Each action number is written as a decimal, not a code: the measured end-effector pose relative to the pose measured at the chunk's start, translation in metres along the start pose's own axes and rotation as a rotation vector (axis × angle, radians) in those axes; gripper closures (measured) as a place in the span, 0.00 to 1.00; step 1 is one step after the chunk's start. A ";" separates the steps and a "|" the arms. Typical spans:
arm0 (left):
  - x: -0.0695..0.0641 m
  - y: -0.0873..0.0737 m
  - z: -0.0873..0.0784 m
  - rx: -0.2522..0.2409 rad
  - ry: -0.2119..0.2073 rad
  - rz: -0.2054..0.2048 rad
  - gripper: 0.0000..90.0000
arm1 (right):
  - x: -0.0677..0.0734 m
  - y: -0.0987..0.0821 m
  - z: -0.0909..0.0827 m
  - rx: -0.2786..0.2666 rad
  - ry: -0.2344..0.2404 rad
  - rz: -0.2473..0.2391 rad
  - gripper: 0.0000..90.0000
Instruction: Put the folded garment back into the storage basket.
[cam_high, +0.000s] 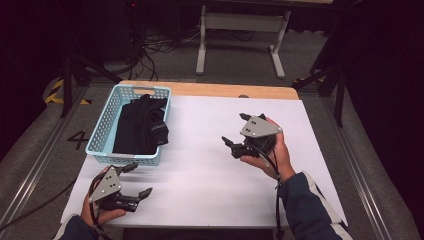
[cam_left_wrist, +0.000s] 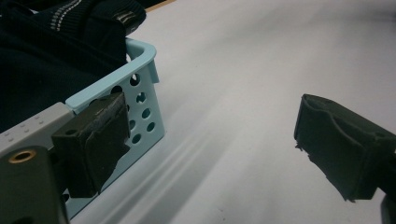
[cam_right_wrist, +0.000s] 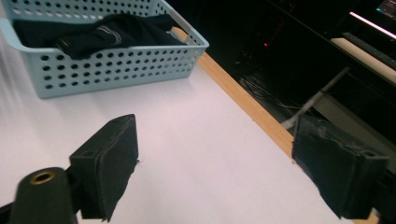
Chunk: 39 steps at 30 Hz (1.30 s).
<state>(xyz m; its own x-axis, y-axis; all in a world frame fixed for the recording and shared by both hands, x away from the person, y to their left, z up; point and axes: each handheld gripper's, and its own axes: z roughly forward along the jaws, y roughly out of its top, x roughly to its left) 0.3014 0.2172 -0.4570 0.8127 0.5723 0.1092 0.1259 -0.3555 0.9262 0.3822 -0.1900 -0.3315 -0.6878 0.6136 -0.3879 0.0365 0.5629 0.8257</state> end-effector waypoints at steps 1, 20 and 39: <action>0.000 0.000 0.000 0.000 0.000 0.000 0.13 | 0.000 -0.001 -0.001 -0.003 0.005 0.007 0.17; 0.000 0.000 0.000 0.007 0.004 0.010 0.13 | 0.011 -0.035 -0.018 -0.003 -0.004 0.018 0.10; -0.001 0.001 0.001 0.010 0.008 0.020 0.12 | 0.019 -0.075 -0.030 0.020 -0.003 0.042 0.08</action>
<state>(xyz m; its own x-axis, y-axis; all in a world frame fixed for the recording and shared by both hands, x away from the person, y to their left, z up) 0.3016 0.2156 -0.4563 0.8106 0.5709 0.1305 0.1155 -0.3743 0.9201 0.3447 -0.2373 -0.3881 -0.6829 0.6385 -0.3548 0.0793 0.5477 0.8329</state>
